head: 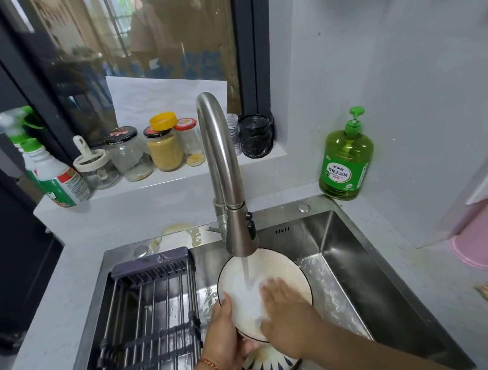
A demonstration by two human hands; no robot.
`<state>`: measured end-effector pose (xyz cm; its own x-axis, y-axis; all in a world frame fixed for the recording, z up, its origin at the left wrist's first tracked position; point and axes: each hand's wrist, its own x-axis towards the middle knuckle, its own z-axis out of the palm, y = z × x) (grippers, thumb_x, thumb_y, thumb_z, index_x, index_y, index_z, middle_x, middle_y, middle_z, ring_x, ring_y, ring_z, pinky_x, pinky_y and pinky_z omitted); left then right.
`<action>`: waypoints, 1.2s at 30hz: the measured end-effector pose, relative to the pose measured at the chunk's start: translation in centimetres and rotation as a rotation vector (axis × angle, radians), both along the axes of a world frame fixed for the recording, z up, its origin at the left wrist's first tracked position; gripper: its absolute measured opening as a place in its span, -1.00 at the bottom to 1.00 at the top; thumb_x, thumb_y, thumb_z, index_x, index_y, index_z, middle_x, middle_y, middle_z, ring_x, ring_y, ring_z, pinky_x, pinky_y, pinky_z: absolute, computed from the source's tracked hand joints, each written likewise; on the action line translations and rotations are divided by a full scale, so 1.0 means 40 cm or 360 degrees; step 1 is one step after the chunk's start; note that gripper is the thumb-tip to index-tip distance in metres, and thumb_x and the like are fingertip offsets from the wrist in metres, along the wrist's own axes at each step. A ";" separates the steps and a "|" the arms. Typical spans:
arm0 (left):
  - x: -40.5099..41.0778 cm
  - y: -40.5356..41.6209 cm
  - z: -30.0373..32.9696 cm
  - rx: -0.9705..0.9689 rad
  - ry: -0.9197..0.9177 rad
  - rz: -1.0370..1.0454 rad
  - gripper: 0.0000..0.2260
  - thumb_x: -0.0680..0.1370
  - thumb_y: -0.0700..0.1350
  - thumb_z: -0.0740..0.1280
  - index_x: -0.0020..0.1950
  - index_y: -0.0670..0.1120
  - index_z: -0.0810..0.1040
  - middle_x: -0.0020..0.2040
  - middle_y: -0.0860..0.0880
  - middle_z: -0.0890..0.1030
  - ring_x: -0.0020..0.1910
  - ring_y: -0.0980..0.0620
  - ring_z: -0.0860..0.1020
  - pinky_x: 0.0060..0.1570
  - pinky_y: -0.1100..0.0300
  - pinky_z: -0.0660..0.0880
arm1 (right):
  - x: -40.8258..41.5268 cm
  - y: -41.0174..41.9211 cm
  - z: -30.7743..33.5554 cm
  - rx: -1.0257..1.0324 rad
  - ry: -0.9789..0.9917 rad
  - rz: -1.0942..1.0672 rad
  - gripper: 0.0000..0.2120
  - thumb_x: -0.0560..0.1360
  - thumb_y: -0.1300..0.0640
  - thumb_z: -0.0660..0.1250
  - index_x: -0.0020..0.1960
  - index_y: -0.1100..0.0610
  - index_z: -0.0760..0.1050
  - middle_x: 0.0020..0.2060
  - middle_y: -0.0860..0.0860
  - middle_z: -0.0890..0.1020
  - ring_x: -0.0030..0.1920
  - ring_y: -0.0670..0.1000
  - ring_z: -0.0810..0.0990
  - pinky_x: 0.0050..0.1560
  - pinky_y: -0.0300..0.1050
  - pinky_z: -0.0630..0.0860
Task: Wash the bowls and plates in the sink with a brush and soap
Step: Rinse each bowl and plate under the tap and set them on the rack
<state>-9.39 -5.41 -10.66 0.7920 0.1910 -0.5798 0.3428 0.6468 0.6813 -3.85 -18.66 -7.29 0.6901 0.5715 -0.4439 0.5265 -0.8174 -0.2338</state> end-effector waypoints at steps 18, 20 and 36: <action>-0.002 0.016 0.005 0.0178 0.0288 0.0078 -0.66 0.63 0.13 0.16 0.23 -0.07 0.51 0.02 -0.17 0.69 -0.05 -0.22 0.67 -0.03 -0.36 0.53 | 0.060 -0.042 -0.022 0.0162 0.0088 0.0072 -0.15 0.44 -0.46 -0.28 0.56 0.01 0.05 0.55 -0.05 0.05 0.54 -0.10 -0.04 0.50 -0.01 -0.27; 0.017 0.028 0.013 0.0213 0.0347 0.0084 -0.69 0.64 0.08 0.18 0.20 -0.11 0.50 0.02 -0.19 0.67 -0.07 -0.22 0.66 -0.13 -0.30 0.58 | 0.031 -0.091 -0.019 0.0377 0.0141 0.0101 -0.09 0.33 -0.53 -0.23 0.52 -0.07 0.16 0.52 -0.14 0.12 0.49 -0.25 0.00 0.49 -0.03 -0.35; 0.103 -0.149 0.073 0.1287 0.0368 -0.0203 -0.50 0.51 -0.24 0.27 0.41 -0.19 0.17 0.13 -0.16 0.53 -0.05 -0.08 0.56 -0.04 0.11 0.51 | -0.031 -0.027 -0.011 0.0509 -0.0128 -0.0405 -0.75 0.48 0.09 0.22 0.01 0.17 0.61 -0.08 0.11 0.67 0.00 0.11 0.61 -0.20 -0.15 0.34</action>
